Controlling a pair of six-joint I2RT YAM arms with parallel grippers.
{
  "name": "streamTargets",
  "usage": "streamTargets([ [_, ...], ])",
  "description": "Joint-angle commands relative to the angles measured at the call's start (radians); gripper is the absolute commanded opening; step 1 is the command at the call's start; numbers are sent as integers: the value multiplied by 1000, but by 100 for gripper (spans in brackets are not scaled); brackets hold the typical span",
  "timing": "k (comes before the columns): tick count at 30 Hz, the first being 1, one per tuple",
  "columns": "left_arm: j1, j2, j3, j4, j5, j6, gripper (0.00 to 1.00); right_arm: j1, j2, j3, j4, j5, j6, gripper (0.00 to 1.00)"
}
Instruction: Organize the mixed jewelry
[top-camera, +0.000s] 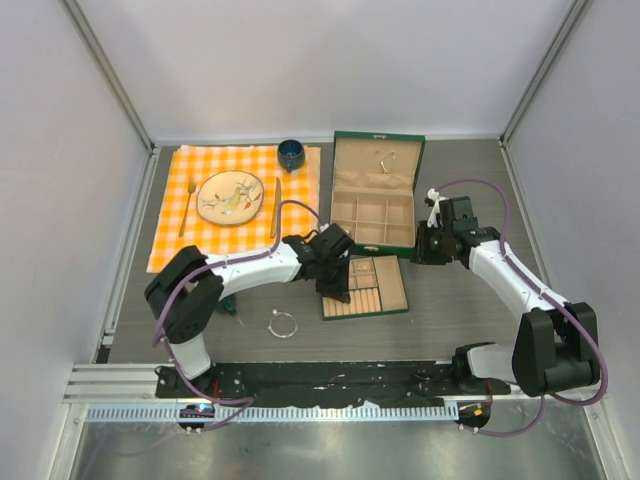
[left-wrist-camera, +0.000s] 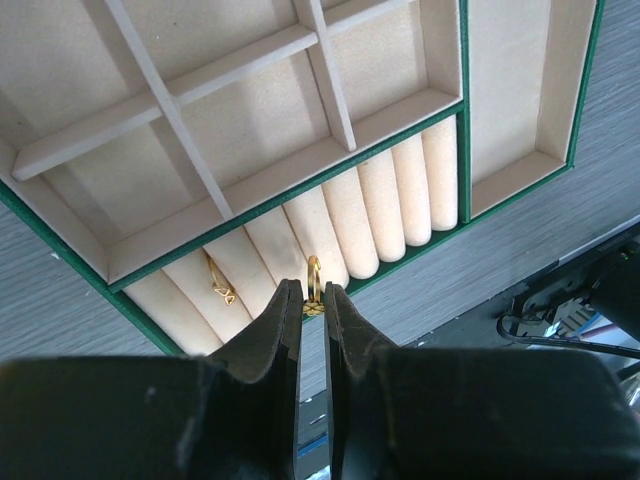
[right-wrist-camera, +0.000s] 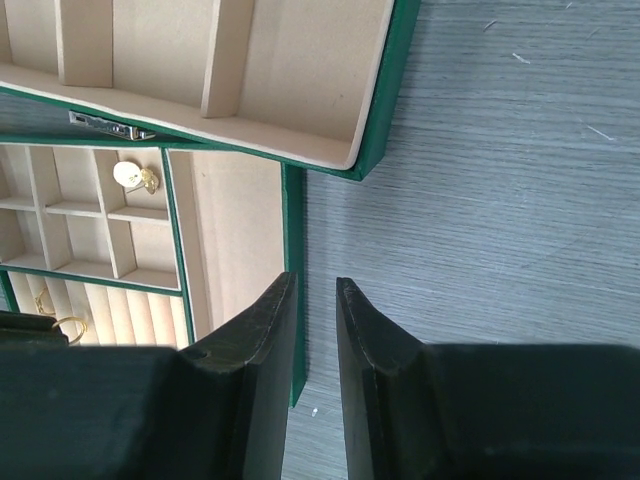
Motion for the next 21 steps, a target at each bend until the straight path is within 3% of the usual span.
streamTargets([
  [1,-2,5,45,-6,13,-5,0,-4,-3,18,20,-16,-8,28],
  [21,21,-3,14,8,-8,-1,0,-10,-5,12,20,-30,-8,27],
])
